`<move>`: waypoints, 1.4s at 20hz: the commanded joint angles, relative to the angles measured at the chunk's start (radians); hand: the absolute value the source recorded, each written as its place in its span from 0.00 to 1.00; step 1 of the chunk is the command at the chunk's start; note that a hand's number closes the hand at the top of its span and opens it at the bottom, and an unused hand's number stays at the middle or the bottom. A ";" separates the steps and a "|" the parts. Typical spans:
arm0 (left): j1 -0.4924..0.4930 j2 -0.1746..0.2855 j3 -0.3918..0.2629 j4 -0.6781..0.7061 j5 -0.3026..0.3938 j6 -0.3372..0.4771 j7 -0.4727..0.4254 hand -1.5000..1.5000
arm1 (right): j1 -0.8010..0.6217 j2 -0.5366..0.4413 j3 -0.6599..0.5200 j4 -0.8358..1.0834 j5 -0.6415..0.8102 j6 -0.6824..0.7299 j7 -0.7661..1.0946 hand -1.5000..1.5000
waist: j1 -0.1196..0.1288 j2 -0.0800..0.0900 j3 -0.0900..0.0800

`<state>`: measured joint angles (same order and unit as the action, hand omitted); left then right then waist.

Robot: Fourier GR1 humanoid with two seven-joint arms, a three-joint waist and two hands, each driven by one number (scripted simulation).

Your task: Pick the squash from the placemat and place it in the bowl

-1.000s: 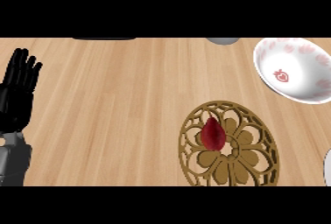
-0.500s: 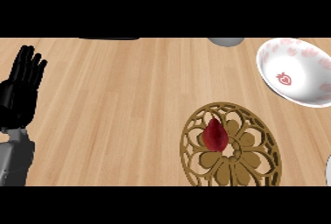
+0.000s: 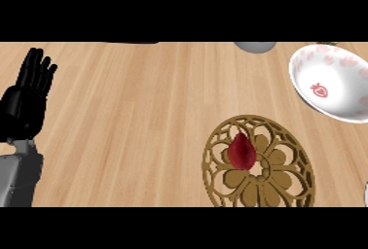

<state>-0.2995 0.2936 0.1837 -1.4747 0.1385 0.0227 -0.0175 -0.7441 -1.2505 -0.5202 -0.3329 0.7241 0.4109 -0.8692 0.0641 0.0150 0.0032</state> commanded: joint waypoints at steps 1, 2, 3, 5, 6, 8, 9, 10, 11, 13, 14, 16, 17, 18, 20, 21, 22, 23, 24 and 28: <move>0.004 0.006 0.000 -0.001 0.007 -0.018 -0.003 0.50 | -0.104 0.020 0.054 0.002 0.007 0.202 -0.025 1.00 | 0.010 0.001 -0.002; -0.023 -0.004 -0.015 0.003 -0.016 0.009 0.012 0.50 | -0.112 0.045 0.074 -0.010 0.015 0.180 -0.045 1.00 | 0.001 0.002 -0.001; -0.013 0.009 -0.003 -0.018 0.017 -0.018 0.037 0.50 | -0.155 0.067 0.097 -0.021 0.024 0.197 0.015 1.00 | 0.014 -0.002 -0.002; -0.021 0.006 0.005 0.008 -0.006 0.008 0.014 0.50 | -0.180 0.098 0.132 -0.026 0.034 0.206 0.012 1.00 | -0.004 -0.002 -0.002; -0.020 0.012 0.010 0.044 -0.014 0.002 -0.010 0.50 | -0.188 0.135 0.158 -0.035 0.047 0.194 0.033 1.00 | -0.014 -0.001 -0.003; -0.033 0.000 0.008 0.060 -0.015 0.010 -0.015 0.50 | -0.228 0.168 0.187 -0.037 0.055 0.198 0.062 1.00 | -0.016 0.000 -0.003; -0.015 0.009 0.003 -0.004 -0.004 0.001 0.024 0.50 | -0.226 0.162 0.195 -0.023 0.059 0.199 0.054 1.00 | -0.011 -0.004 -0.002; 0.000 -0.005 0.001 0.027 -0.014 0.004 -0.017 0.50 | -0.250 0.214 0.209 -0.033 0.062 0.176 0.094 1.00 | -0.014 -0.003 -0.003; -0.031 0.020 0.016 0.031 0.002 -0.007 0.021 0.50 | -0.252 0.239 0.215 -0.022 0.062 0.163 0.094 1.00 | -0.017 -0.002 -0.002; 0.008 0.012 0.021 0.022 0.012 -0.016 0.006 0.50 | -0.258 0.276 0.232 -0.012 0.064 0.162 0.110 1.00 | -0.018 -0.005 -0.002; 0.022 0.034 0.035 0.010 0.014 -0.033 -0.019 0.50 | -0.260 0.298 0.247 -0.012 0.074 0.146 0.141 1.00 | -0.022 -0.007 -0.003; -0.028 -0.007 0.000 0.026 -0.024 0.022 0.011 0.50 | -0.265 0.356 0.262 -0.011 0.079 0.103 0.154 1.00 | -0.034 -0.006 -0.002; -0.018 0.013 0.015 -0.010 0.003 0.005 0.050 0.50 | -0.259 0.373 0.271 0.000 0.086 0.085 0.146 1.00 | -0.026 -0.006 -0.002; 0.038 -0.016 0.010 0.025 -0.015 -0.002 -0.056 0.50 | -0.275 0.406 0.277 -0.003 0.090 0.059 0.180 1.00 | -0.027 -0.005 -0.003; 0.012 0.027 0.033 0.012 0.005 -0.021 -0.001 0.50 | -0.244 0.447 0.284 0.024 0.108 -0.038 0.201 1.00 | -0.028 -0.004 -0.002; 0.048 0.016 0.038 0.007 0.009 -0.026 -0.034 0.50 | -0.246 0.444 0.286 0.014 0.114 -0.068 0.214 1.00 | -0.032 -0.006 -0.002; 0.024 -0.013 0.008 -0.006 -0.011 0.010 0.007 0.50 | -0.242 0.470 0.299 0.027 0.131 -0.099 0.224 1.00 | -0.030 -0.005 -0.002; -0.008 0.022 0.030 0.021 0.004 -0.018 0.000 0.50 | -0.265 0.471 0.305 0.032 0.148 -0.137 0.247 1.00 | -0.026 -0.001 -0.002; 0.007 -0.014 0.006 0.017 -0.019 0.010 -0.007 0.50 | -0.196 0.527 0.313 0.037 0.152 -0.188 0.241 1.00 | -0.035 -0.004 -0.002; -0.008 -0.011 0.001 -0.010 -0.014 0.008 0.013 0.50 | -0.242 0.534 0.252 0.145 0.113 -0.172 0.365 0.00 | -0.016 0.004 0.000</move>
<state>-0.2927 0.3045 0.2073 -1.4675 0.1410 0.0085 -0.0168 -0.9854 -0.7658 -0.2477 -0.2483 0.8459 0.2802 -0.5700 0.0414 0.0146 0.0020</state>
